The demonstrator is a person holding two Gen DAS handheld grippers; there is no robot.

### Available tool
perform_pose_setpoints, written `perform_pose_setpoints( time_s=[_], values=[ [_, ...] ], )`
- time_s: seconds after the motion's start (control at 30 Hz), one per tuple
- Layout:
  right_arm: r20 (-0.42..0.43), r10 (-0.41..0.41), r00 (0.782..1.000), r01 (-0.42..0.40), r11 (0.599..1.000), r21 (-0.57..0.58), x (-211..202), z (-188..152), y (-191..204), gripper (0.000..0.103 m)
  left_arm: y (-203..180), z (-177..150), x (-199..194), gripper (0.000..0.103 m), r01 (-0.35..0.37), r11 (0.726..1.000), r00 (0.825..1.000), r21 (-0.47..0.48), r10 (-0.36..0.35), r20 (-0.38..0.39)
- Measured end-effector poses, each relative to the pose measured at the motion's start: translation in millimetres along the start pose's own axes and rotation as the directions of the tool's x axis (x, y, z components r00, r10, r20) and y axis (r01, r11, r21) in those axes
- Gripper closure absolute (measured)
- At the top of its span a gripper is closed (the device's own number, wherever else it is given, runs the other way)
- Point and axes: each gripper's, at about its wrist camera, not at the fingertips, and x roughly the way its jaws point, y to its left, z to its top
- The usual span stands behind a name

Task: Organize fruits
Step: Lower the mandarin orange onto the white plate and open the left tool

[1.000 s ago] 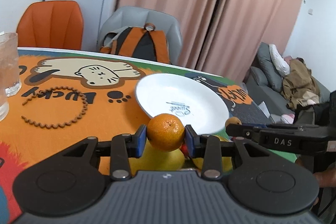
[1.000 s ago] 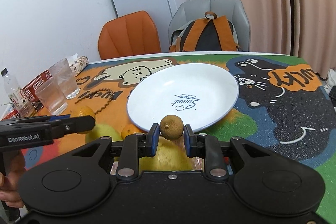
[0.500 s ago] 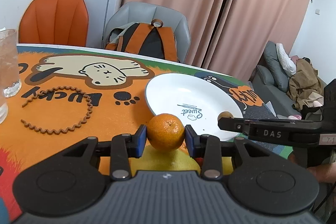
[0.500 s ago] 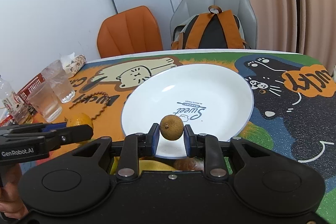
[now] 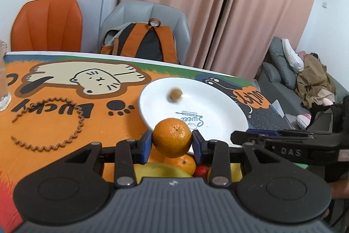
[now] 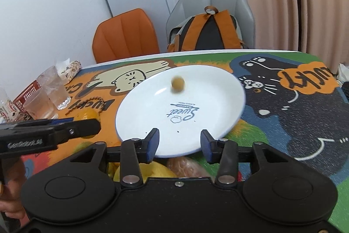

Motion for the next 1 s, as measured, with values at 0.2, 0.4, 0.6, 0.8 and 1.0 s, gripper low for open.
perform_pose_setpoints(
  time_s=[0.2, 0.4, 0.6, 0.8, 1.0],
  values=[
    [0.015, -0.023, 1.0, 0.023, 1.0, 0.018, -15, -4, -9, 0.057, -10, 7, 11, 0.066, 0.013, 1.0, 1.0, 0.028, -0.013, 0.0],
    [0.04, -0.055, 0.998, 0.054, 0.998, 0.031, -31, -7, -16, 0.053, -22, 16, 23, 0.066, 0.035, 0.998, 0.999, 0.052, -0.035, -0.007],
    [0.047, -0.088, 0.995, 0.085, 0.994, 0.062, -42, -15, -27, 0.051, -28, 19, 37, 0.066, 0.046, 0.996, 0.999, 0.071, -0.044, -0.023],
    [0.046, -0.129, 0.991, 0.125, 0.989, 0.08, -46, -19, -33, 0.049, -27, 19, 50, 0.066, 0.063, 0.997, 0.997, 0.049, -0.06, -0.049],
    [0.062, -0.153, 0.986, 0.146, 0.984, 0.102, -53, -22, -38, 0.047, -29, 17, 61, 0.065, 0.069, 0.996, 0.994, 0.052, -0.064, -0.094]
  ],
)
